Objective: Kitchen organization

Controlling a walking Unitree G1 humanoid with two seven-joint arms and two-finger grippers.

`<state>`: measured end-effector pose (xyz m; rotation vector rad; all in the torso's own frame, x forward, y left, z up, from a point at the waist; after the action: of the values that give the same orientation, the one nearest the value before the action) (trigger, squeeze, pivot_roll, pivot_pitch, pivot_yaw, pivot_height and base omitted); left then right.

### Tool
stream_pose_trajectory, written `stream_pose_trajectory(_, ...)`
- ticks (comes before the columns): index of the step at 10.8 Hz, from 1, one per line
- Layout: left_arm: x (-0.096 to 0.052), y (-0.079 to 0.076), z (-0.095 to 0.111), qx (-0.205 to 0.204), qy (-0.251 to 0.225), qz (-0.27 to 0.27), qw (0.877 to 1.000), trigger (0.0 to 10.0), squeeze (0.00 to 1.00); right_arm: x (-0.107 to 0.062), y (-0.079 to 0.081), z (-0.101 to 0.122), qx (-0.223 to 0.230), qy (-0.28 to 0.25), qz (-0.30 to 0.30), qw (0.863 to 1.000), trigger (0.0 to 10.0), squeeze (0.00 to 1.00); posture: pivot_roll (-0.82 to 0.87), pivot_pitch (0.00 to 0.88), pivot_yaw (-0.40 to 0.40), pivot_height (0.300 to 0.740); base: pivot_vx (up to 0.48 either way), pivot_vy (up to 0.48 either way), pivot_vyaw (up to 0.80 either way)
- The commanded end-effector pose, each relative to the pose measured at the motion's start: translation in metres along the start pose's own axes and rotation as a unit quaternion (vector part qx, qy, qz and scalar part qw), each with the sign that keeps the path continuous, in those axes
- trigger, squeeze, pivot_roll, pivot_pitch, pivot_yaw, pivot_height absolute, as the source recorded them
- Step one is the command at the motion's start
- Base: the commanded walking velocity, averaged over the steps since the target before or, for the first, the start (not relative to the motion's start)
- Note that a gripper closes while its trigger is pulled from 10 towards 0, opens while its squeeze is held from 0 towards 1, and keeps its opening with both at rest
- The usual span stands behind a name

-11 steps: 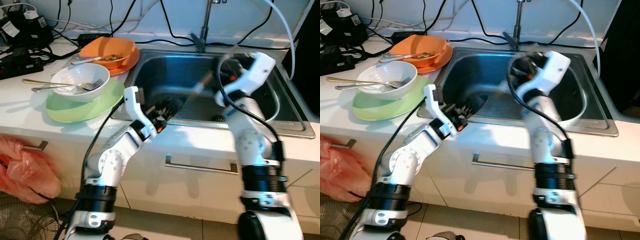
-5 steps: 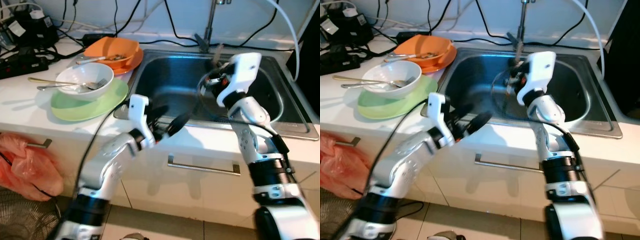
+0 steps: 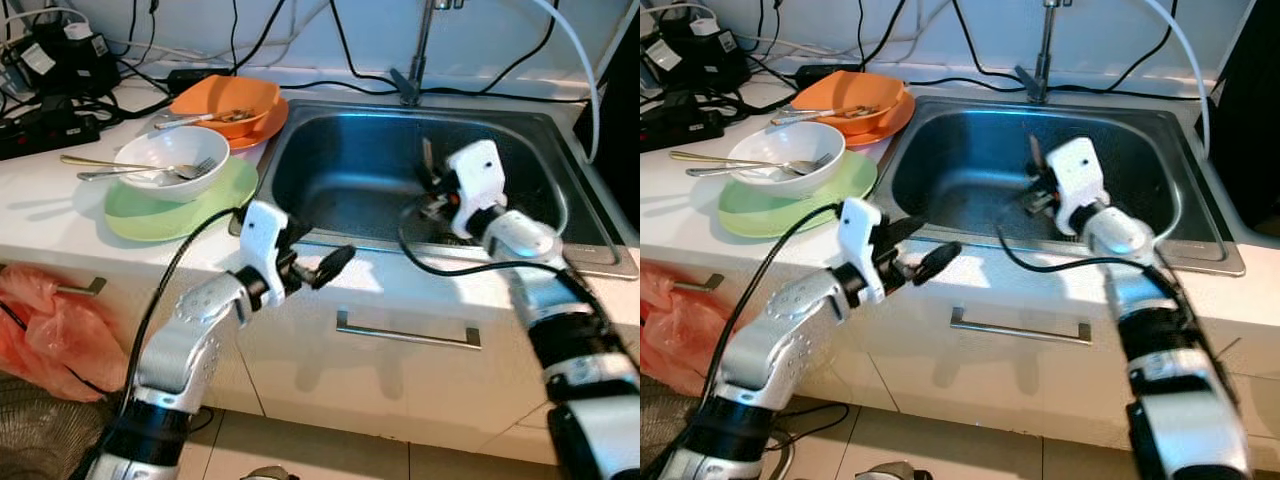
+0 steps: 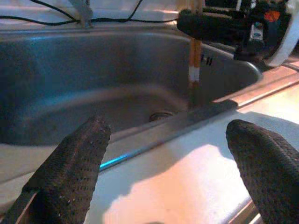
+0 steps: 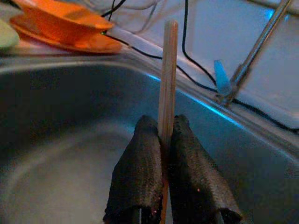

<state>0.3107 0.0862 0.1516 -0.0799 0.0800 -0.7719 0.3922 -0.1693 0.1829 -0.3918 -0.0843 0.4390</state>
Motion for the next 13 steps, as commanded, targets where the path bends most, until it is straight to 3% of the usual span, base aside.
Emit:
stream_pose_trajectory(1, 0.0, -0.002, 0.007, 0.025, -0.01, -0.007, 1.0, 10.0, 1.0, 0.002, 0.003, 0.001, -0.024, 0.002, 0.029, 0.999, 7.6, 0.04, 0.15, 0.006, 0.068, 0.74, 0.0, 0.0, 0.0)
stream_pose_trajectory(2, 0.001, -0.001, 0.01, 0.028, -0.018, -0.004, 0.999, 10.0, 1.0, 0.001, 0.005, -0.004, -0.026, 0.008, 0.049, 0.998, 10.0, 1.0, 0.15, 0.006, 0.067, 0.74, 0.0, 0.0, 0.0)
stream_pose_trajectory(3, 0.002, 0.0, 0.014, 0.031, -0.026, 0.001, 0.999, 10.0, 0.56, 0.001, 0.007, -0.009, -0.03, 0.012, 0.057, 0.998, 10.0, 1.0, 0.15, 0.006, 0.066, 0.74, 0.0, 0.0, 0.0)
stream_pose_trajectory(4, 0.003, 0.001, 0.019, 0.028, -0.039, 0.006, 0.999, 10.0, 0.0, -0.001, 0.013, -0.016, -0.031, 0.015, 0.07, 0.997, 10.0, 1.0, 0.15, 0.006, 0.067, 0.74, 0.0, 0.0, 0.0)
stream_pose_trajectory(7, 0.0, 0.003, 0.016, 0.031, -0.033, 0.005, 0.999, 10.0, 0.0, -0.003, 0.015, -0.018, -0.026, 0.01, 0.082, 0.996, 10.0, 1.0, 0.15, 0.005, 0.072, 0.74, 0.0, 0.0, 0.0)
stream_pose_trajectory(9, -0.002, 0.011, 0.018, 0.038, -0.032, 0.021, 0.999, 10.0, 0.0, -0.002, 0.005, -0.013, -0.009, -0.002, 0.062, 0.998, 10.0, 1.0, 0.15, 0.003, 0.073, 0.74, 0.0, 0.0, 0.0)
stream_pose_trajectory(13, -0.005, 0.029, 0.036, 0.053, -0.078, 0.089, 0.992, 10.0, 0.0, 0.0, -0.005, 0.026, -0.002, -0.078, 0.032, 0.996, 10.0, 1.0, 0.15, 0.001, 0.068, 0.74, 0.0, 0.0, 0.0)
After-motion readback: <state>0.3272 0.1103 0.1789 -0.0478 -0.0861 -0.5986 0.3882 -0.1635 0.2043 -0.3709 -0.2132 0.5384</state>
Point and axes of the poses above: a point about 5 cm out from each wrist's last joint towards the gripper, its own x axis pointing out of the wrist towards the gripper, its own z axis along the axis of the wrist's last joint, y = z × x, the point moved 2 cm from there along x, pointing out of the wrist towards the gripper, and after that the axes turned 1 degree about -x, right-handed, at the moved point
